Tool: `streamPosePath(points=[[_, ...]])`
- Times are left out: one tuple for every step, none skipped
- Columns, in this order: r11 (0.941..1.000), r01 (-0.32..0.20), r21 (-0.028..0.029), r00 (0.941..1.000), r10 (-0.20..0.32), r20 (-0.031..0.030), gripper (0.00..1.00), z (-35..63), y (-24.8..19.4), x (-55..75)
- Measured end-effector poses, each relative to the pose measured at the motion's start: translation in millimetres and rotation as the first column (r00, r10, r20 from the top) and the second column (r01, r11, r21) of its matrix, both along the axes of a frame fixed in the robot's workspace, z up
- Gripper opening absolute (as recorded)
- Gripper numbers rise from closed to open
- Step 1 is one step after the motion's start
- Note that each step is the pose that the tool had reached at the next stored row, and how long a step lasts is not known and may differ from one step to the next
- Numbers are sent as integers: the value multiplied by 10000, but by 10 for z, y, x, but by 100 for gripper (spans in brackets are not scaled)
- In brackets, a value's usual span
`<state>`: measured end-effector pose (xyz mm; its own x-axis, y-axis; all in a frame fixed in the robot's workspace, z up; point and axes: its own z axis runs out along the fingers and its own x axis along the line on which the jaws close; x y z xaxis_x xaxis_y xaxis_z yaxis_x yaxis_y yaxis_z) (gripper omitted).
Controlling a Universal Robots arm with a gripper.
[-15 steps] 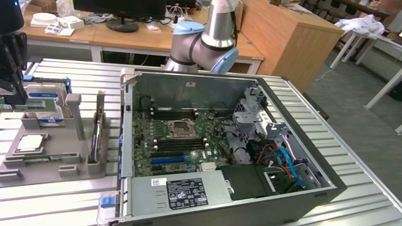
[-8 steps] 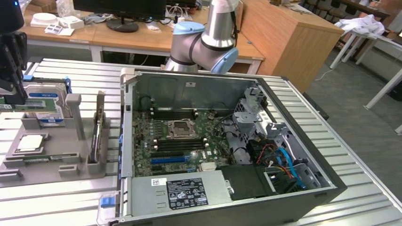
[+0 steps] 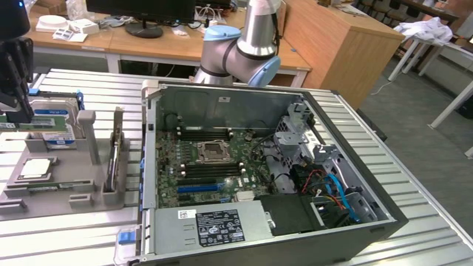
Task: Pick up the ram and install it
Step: 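Pick up the ram and move it above insertion slot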
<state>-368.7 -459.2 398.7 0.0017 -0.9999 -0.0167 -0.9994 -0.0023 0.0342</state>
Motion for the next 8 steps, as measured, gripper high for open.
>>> streamPosePath(points=[[10000, 0, 0, 10000, 0, -1, 12, 0, 0, 12], [10000, 0, 1, 10000, 0, 0, 12, 0, 0, 27], [10000, 1, 0, 10000, -1, 0, 12, 0, 0, 43], [10000, 0, -1, 10000, 0, 0, 12, 0, 0, 61], [10000, 1, 1, 10000, -1, 0, 12, -1, 0, 80], [10000, 1, 0, 10000, -1, 0, 12, 0, 0, 98], [10000, 1, 1, 10000, -1, 1, 12, -1, 0, 115], [10000, 1, 0, 10000, -1, 1, 12, 0, 0, 132]])
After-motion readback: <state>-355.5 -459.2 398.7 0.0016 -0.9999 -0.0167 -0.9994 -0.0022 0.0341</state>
